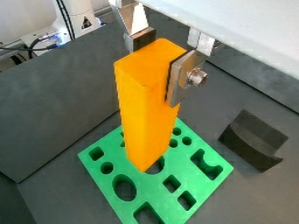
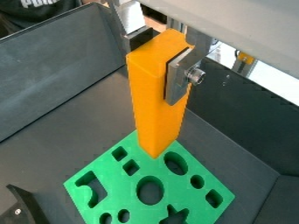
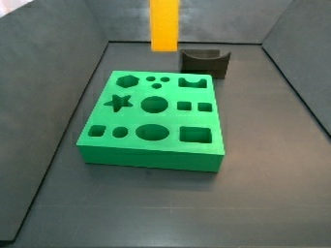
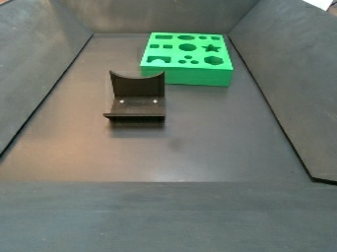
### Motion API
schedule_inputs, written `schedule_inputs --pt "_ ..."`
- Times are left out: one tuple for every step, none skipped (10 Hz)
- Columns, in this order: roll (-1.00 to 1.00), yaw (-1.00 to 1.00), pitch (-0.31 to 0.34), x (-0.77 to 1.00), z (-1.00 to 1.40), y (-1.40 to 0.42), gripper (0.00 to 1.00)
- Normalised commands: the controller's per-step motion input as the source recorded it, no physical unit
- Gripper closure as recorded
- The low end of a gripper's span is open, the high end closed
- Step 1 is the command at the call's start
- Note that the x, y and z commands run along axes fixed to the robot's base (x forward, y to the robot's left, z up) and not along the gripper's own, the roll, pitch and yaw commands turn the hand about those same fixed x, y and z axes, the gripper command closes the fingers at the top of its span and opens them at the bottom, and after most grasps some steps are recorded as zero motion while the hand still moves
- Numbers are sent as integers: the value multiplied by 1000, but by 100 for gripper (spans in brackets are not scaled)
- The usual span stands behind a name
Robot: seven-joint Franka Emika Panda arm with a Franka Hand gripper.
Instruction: Insert the rectangle object.
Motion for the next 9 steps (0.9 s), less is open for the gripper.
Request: schedule_inputs --pt "0 0 0 -23 0 0 100" --pt "57 -466 0 171 -123 -289 100" --pt "66 -577 -20 300 -246 -426 100" --pt "64 -703 -31 166 -251 -397 100" --pt "64 -740 -40 146 -260 -394 100" --pt "63 -737 -43 151 -257 -394 100" --pt "63 -806 -40 74 -257 -380 100" --pt "50 -831 -16 43 -229 -360 100" --pt "43 -874 -6 34 -231 -297 100"
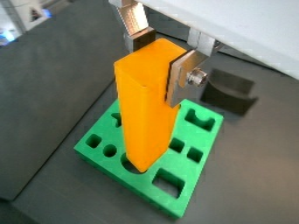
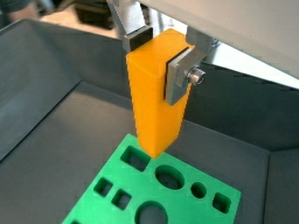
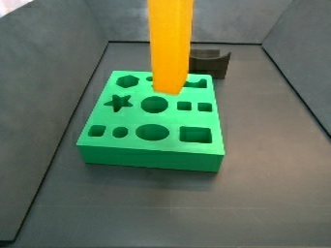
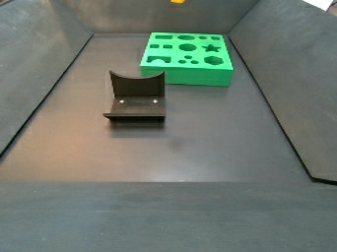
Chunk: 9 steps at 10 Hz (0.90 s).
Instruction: Insert the rectangle object.
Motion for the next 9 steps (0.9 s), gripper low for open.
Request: schedule_inputs --pt "47 -871 -11 37 -246 -286 100" --pt "59 -894 -10 29 -249 -240 100" --pt "79 -909 -11 26 -263 -194 100" --pt "89 -946 -9 0 -214 -97 100" --pt "64 -1000 -7 0 -37 0 100" --pt "63 -1000 -10 0 -34 0 100" --pt "61 -1000 -11 0 -31 0 100" --pt "76 -949 -17 49 -54 0 100" --pt "104 -874 -23 149 -103 0 100"
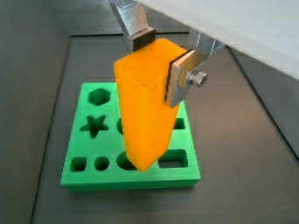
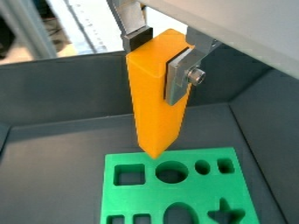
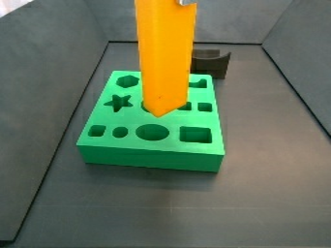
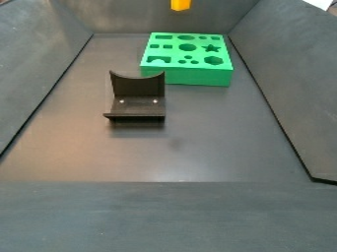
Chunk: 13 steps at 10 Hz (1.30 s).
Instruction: Insert the rectangle object.
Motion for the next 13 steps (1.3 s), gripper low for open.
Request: schedule_inputs --pt "6 -803 0 206 0 -103 100" --pt "44 -774 0 223 0 -163 100" --pt "57 -794 -7 200 -23 -166 100" --pt "76 -840 -20 134 -57 -163 100" --pt "113 -900 -34 66 -171 -146 100" --pt "131 -909 -43 51 -217 -129 100" --pt "149 -909 -47 54 -254 -111 100" --pt "147 -774 -33 206 -223 -157 100" --pt "51 -386 0 597 -29 -323 100" --pt "53 -360 0 611 -60 -346 100" --pt "114 -526 -4 486 -197 -200 100" --pt "140 -571 0 469 -217 14 100" --pt "140 -571 6 309 -223 283 100"
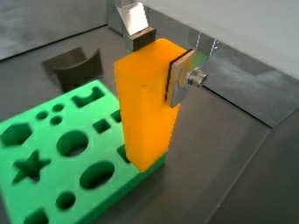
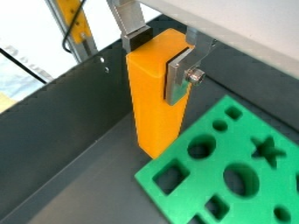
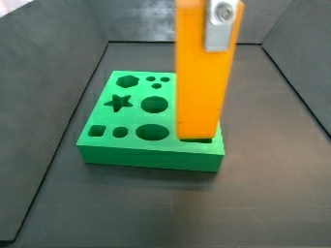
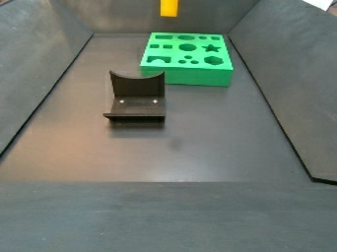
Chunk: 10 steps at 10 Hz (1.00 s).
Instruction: Insert the rectangle object.
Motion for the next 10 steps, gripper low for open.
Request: schedule_inputs --pt "170 -520 13 214 -183 340 100" --pt "0 -326 53 43 -214 494 100" --pt "-111 -160 129 0 -177 520 100" --pt "-120 -166 171 0 -234 426 100" --pt "-86 0 100 -63 -297 169 100" --pt "-17 0 39 -20 -289 0 100" --pt "0 0 71 0 -231 0 100" --pt "-3 0 74 0 -237 0 100" --pt "0 0 84 14 -180 0 100" --pt "-49 -117 107 143 -143 -77 100"
